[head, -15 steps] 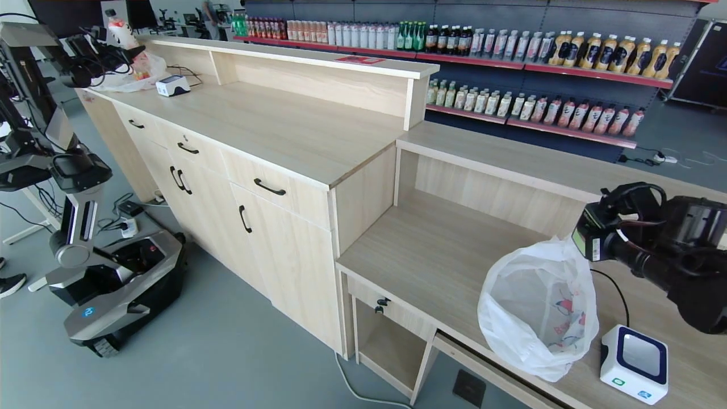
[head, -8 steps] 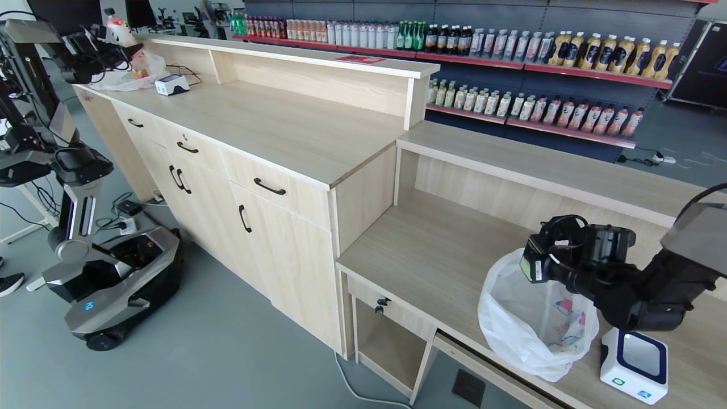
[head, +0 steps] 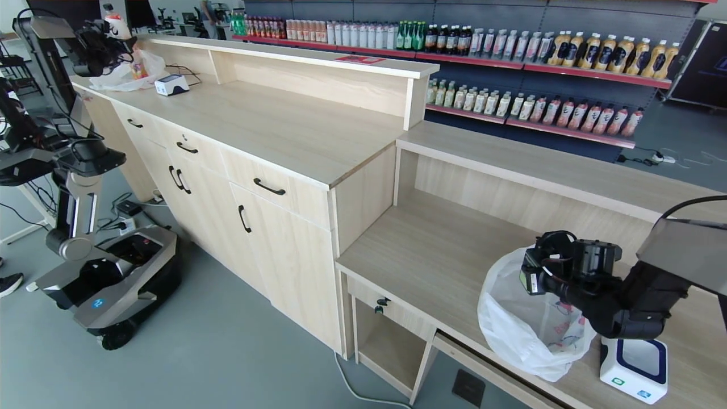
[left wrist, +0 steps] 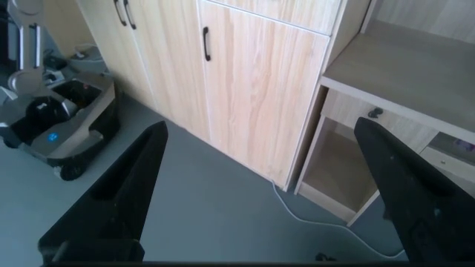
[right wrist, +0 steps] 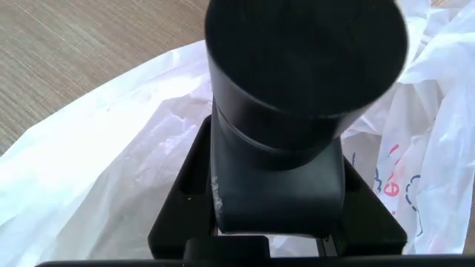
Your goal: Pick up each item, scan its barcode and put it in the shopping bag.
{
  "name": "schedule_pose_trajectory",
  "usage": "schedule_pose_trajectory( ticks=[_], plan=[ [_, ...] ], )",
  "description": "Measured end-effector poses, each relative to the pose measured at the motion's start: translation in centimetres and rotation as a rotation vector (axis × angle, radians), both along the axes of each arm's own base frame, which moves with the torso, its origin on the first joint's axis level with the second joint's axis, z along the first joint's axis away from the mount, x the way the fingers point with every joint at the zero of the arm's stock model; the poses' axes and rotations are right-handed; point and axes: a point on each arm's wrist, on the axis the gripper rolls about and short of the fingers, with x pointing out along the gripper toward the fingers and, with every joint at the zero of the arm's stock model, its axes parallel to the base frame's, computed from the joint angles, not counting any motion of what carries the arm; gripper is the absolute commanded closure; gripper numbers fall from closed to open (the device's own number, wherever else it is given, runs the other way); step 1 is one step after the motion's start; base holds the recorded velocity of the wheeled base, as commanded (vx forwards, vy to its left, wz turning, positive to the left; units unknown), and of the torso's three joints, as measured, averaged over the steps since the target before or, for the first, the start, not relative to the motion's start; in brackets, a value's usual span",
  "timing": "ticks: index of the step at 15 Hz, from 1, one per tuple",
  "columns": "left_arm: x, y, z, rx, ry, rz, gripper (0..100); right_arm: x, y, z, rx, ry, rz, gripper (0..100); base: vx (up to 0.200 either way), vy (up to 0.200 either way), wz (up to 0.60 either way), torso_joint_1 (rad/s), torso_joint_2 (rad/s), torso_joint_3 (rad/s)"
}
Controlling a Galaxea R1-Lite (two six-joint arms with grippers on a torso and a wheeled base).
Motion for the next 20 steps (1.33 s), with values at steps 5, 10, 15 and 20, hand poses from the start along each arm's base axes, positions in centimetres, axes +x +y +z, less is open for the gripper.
schedule_pose_trajectory(
  ticks=[5, 10, 15, 20],
  plan=[
    [0.0, 0.0, 0.0, 0.000, 0.000, 0.000, 0, 1.4, -1.4, -2.1, -0.009, 0.007, -0.056, 100, 0.000, 0.000, 0.00, 0.000, 0.00, 0.000],
    [0.0, 0.0, 0.0, 0.000, 0.000, 0.000, 0, 3.0, -1.7, -2.9, -0.003, -0.020, -0.056, 100, 0.000, 0.000, 0.00, 0.000, 0.00, 0.000],
    [0.0, 0.0, 0.0, 0.000, 0.000, -0.001, 0, 4.5, -0.9, -4.1, 0.002, -0.041, -0.021, 100, 0.000, 0.000, 0.00, 0.000, 0.00, 0.000],
    [0.0, 0.0, 0.0, 0.000, 0.000, -0.001, 0, 4.6, -0.4, -5.6, 0.007, -0.026, -0.003, 0, 0.000, 0.000, 0.00, 0.000, 0.00, 0.000]
  ],
)
